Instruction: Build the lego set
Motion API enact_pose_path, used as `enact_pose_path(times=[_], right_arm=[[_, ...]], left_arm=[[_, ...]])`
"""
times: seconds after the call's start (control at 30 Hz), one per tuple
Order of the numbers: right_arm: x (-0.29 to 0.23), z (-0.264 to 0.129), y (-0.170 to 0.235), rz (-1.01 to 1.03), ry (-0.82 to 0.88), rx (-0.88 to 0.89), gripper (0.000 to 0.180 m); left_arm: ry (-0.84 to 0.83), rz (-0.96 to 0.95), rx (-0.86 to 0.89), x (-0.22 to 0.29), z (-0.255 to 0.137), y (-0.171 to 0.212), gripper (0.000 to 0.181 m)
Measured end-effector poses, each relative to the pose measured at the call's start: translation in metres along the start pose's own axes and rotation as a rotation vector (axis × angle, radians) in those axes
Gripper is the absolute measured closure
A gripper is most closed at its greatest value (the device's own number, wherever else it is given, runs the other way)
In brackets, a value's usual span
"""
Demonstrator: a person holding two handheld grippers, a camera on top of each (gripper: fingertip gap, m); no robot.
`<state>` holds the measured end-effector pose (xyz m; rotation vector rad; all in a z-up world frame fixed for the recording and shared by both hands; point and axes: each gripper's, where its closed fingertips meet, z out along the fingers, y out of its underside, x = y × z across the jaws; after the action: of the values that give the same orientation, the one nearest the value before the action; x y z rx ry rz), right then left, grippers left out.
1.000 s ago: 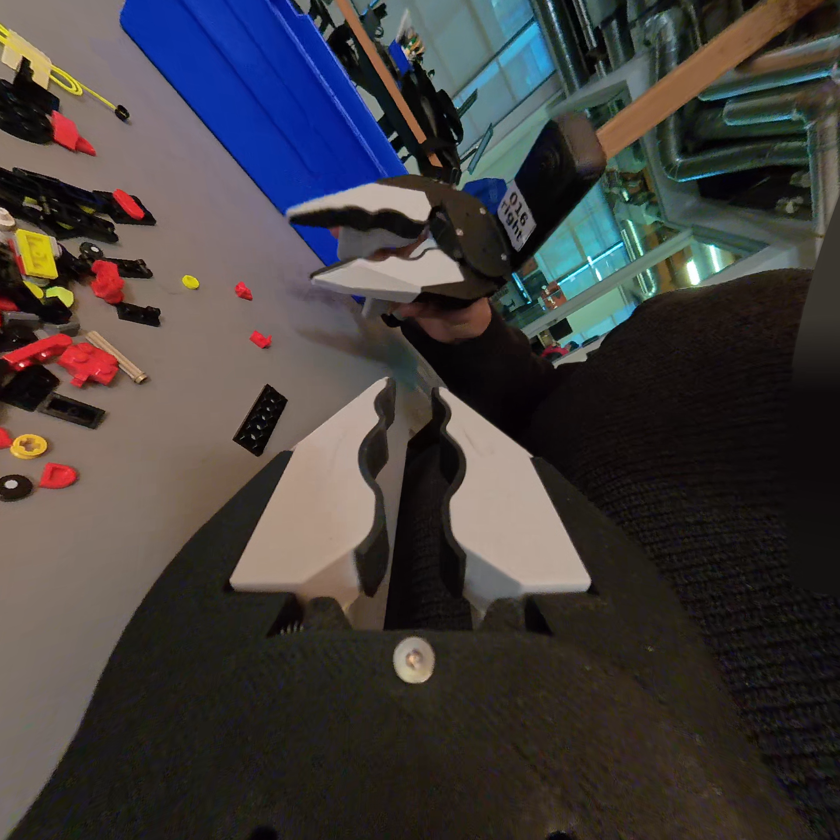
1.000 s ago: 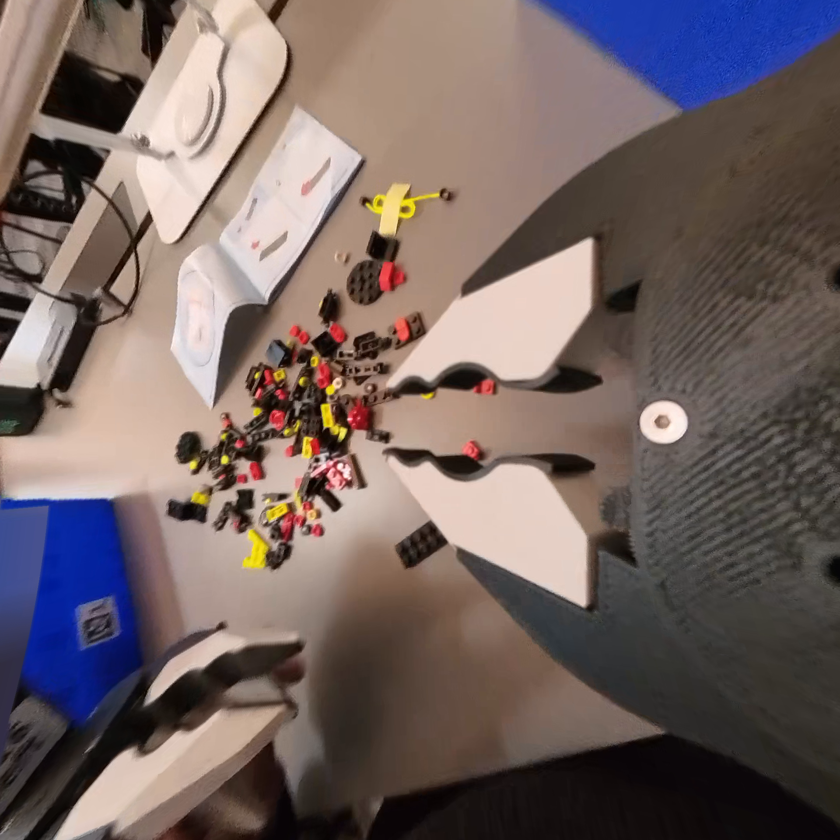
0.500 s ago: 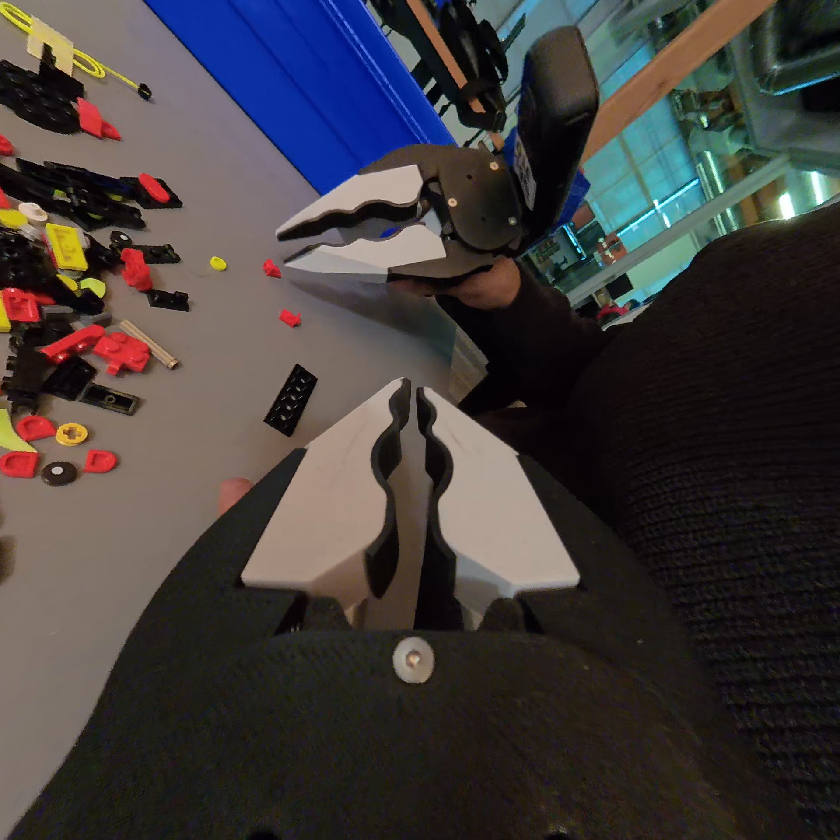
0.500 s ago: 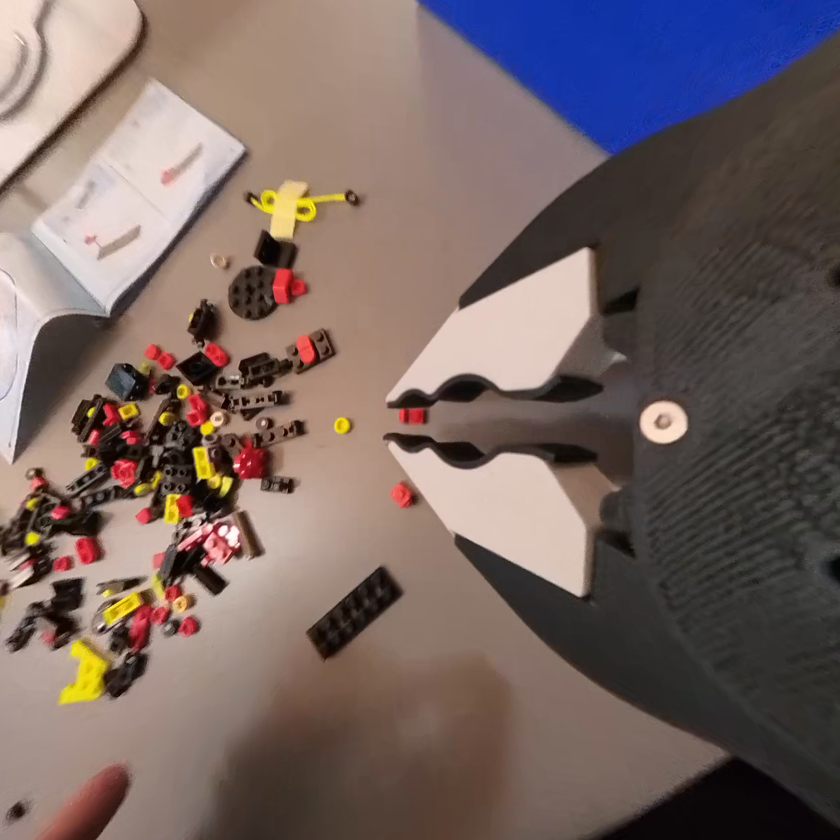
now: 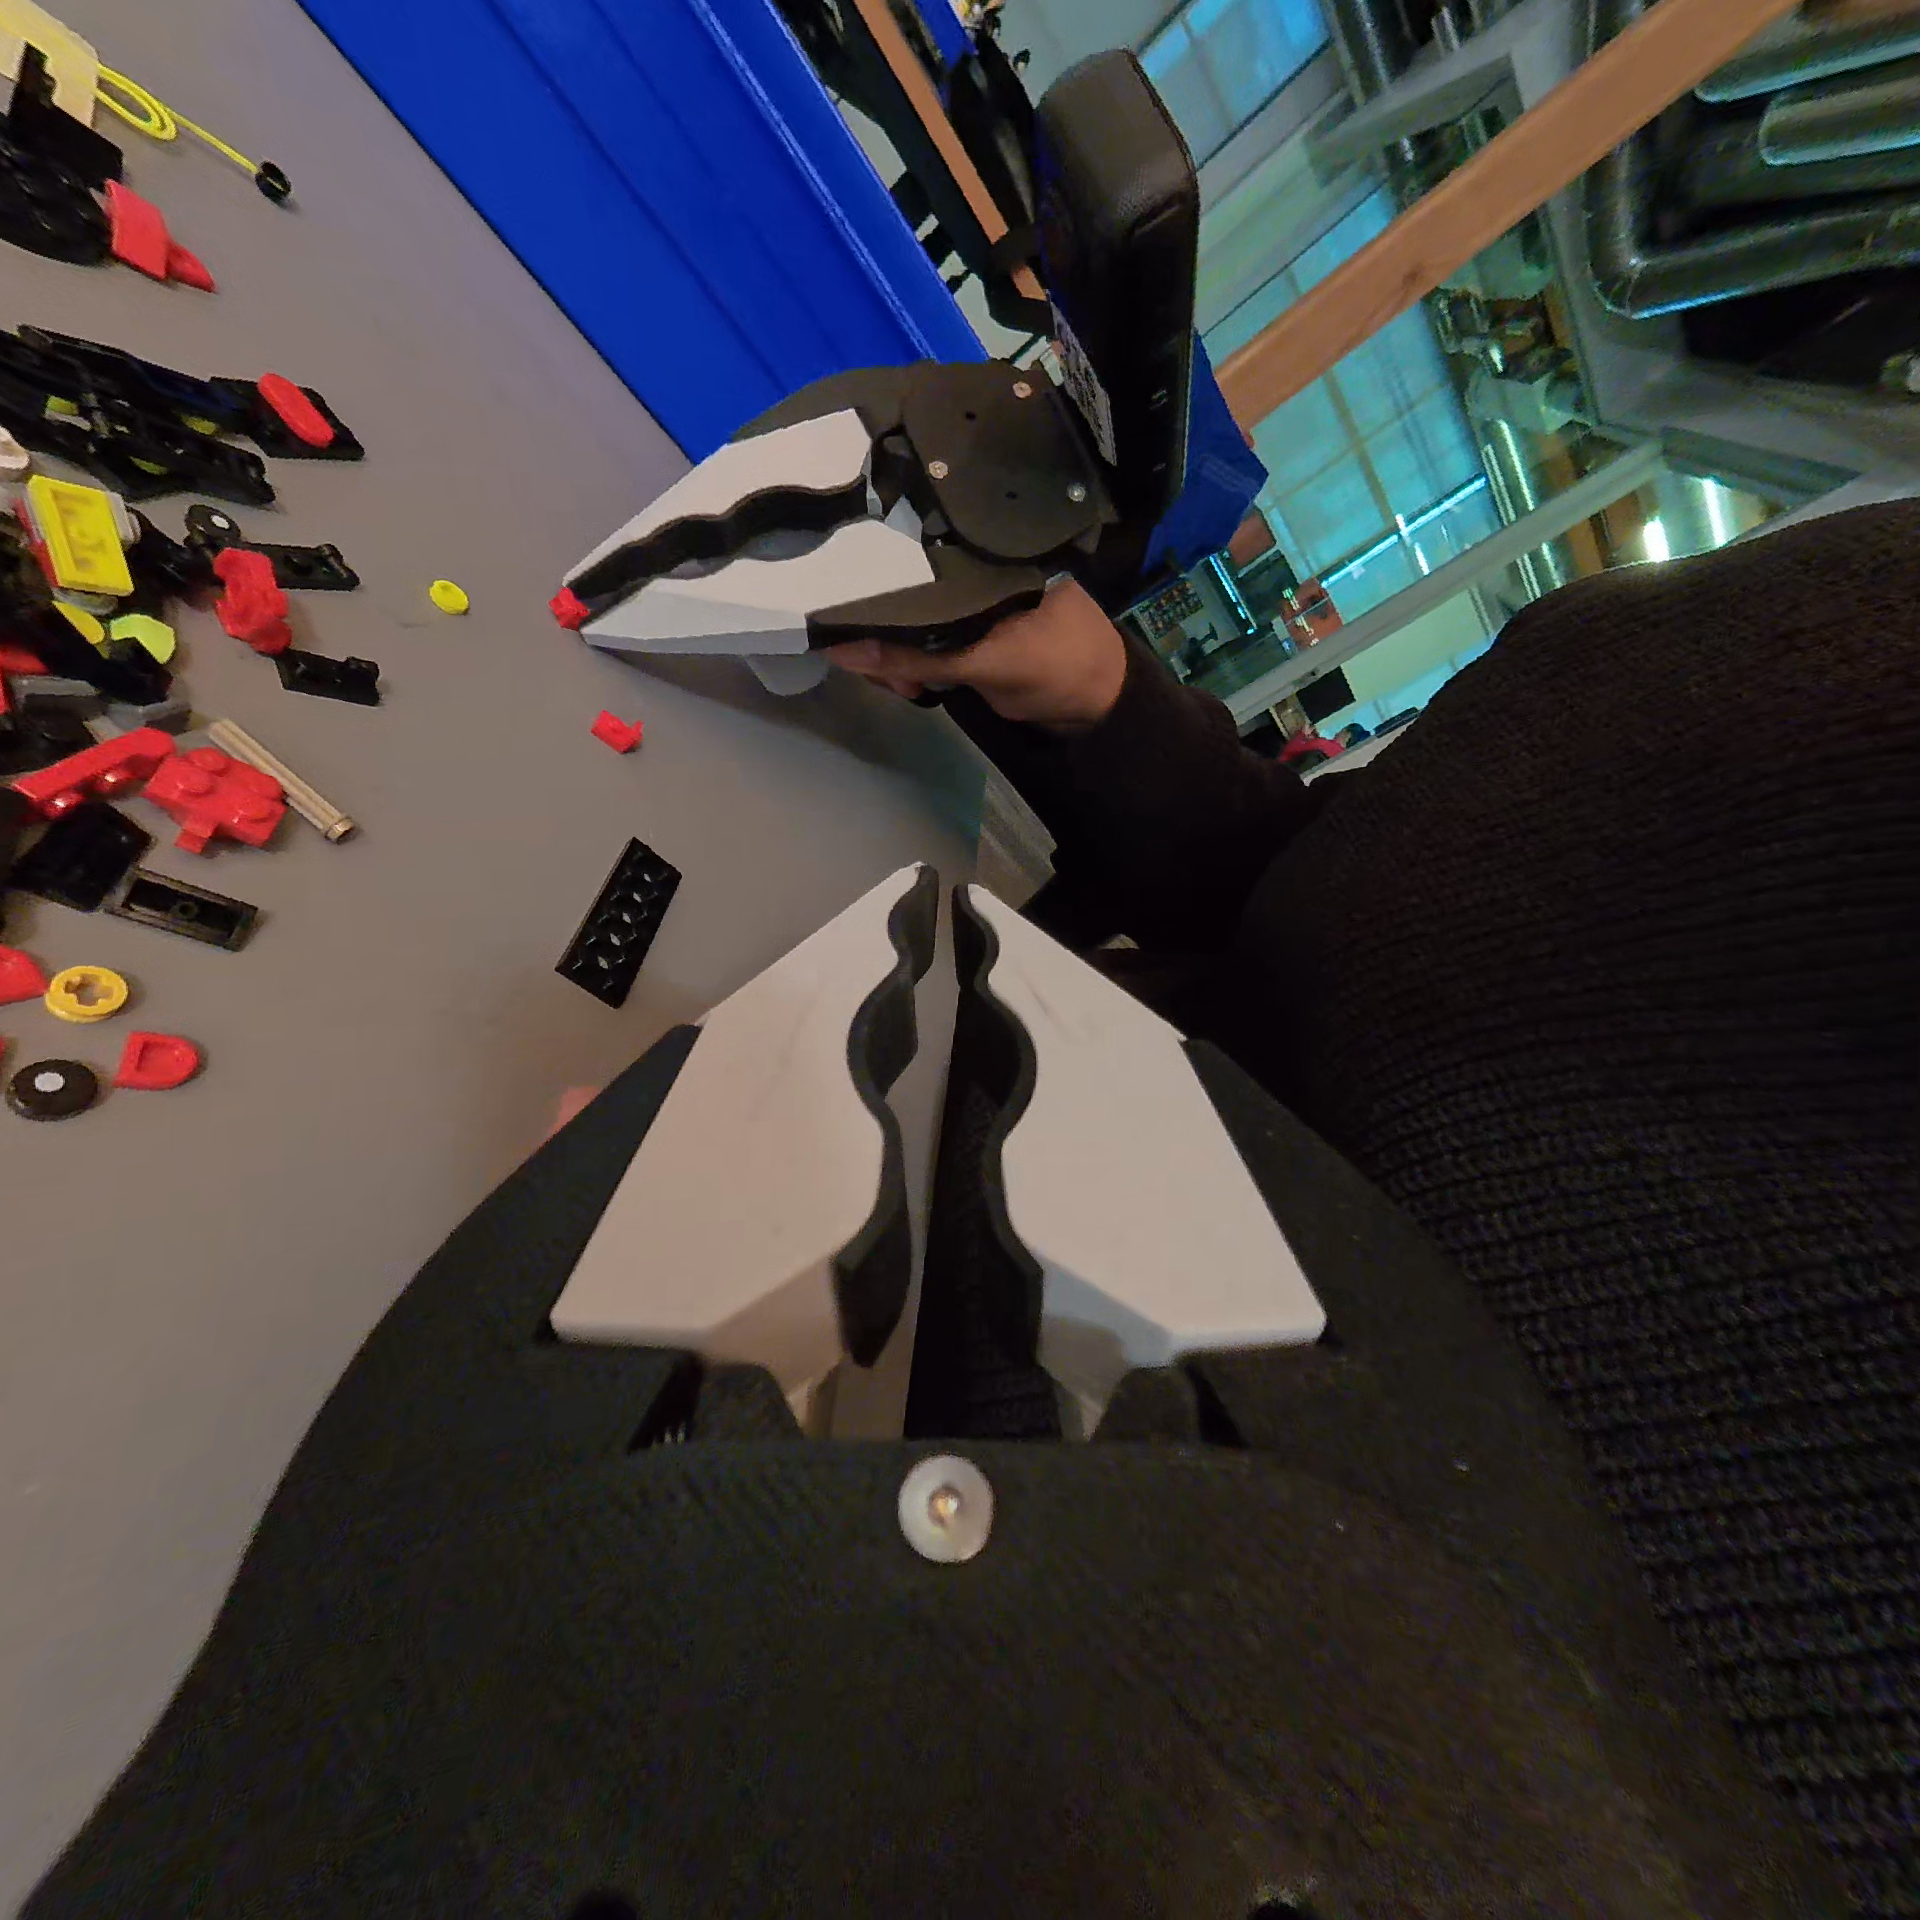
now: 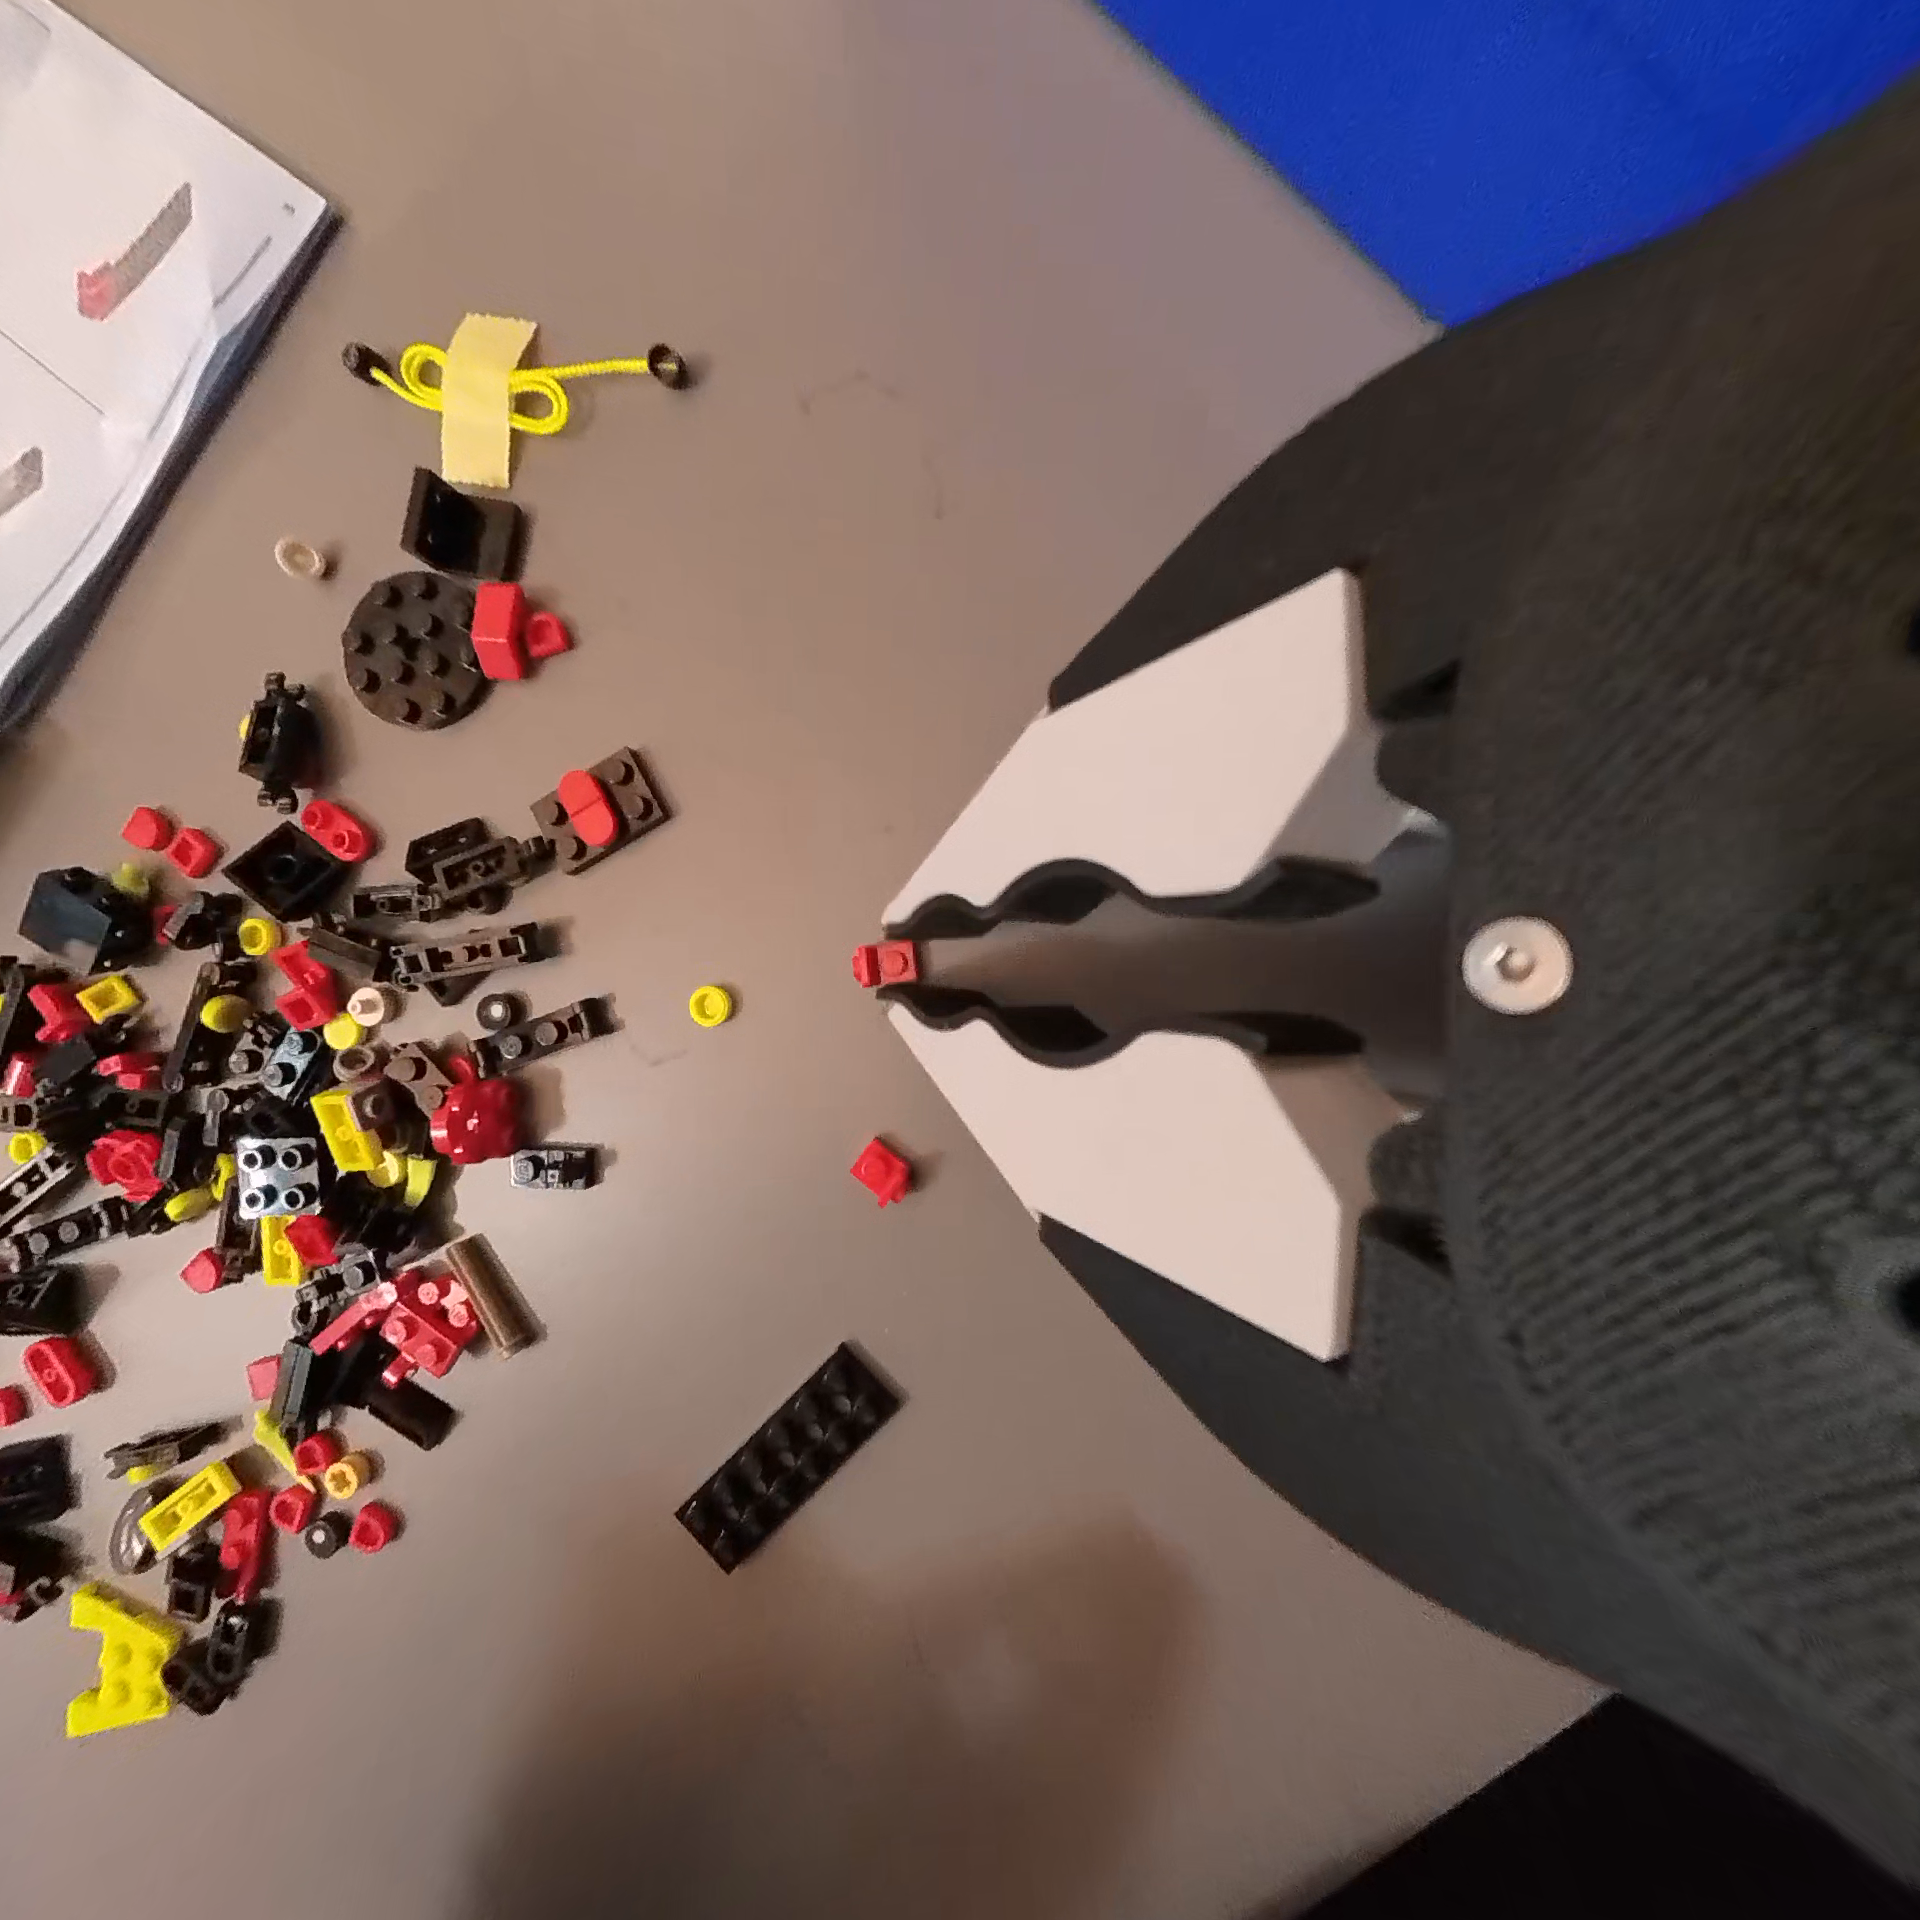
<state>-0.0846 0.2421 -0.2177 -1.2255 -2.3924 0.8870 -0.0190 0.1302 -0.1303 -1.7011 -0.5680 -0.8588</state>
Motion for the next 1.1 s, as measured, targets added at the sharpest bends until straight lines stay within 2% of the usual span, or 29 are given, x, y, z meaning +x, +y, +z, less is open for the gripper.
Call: enact_pose_path(times=[0.27,0.37,0.47,0.53,0.73,0.9,1.1], right_arm=[[-0.006,-0.001,-0.008,-0.028,-0.032,0.035,0.174],[-0.018,-0.008,-0.03,-0.075,-0.068,0.151,0.174],[-0.053,-0.01,-0.043,-0.141,-0.193,0.199,0.174],[-0.073,-0.009,-0.047,-0.216,-0.241,0.199,0.174],[-0.11,0.006,-0.04,-0.464,-0.366,0.115,0.174],[-0.119,0.011,-0.041,-0.464,-0.48,0.073,0.174],[-0.112,0.019,-0.034,-0.553,-0.453,0.028,0.174]], left_arm=[[-0.025,0.016,0.003,-0.002,-0.004,-0.003,0.181],[-0.144,0.035,-0.016,-0.02,-0.013,-0.002,0.181],[-0.332,0.077,-0.21,-0.056,-0.028,0.027,0.181],[-0.44,0.134,-0.263,-0.073,-0.038,0.034,0.179],[-0.361,0.056,-0.245,-0.063,-0.028,0.037,0.175],[-0.336,0.065,-0.212,-0.059,-0.02,0.033,0.173],[-0.388,0.112,-0.18,-0.067,-0.012,0.024,0.172]])
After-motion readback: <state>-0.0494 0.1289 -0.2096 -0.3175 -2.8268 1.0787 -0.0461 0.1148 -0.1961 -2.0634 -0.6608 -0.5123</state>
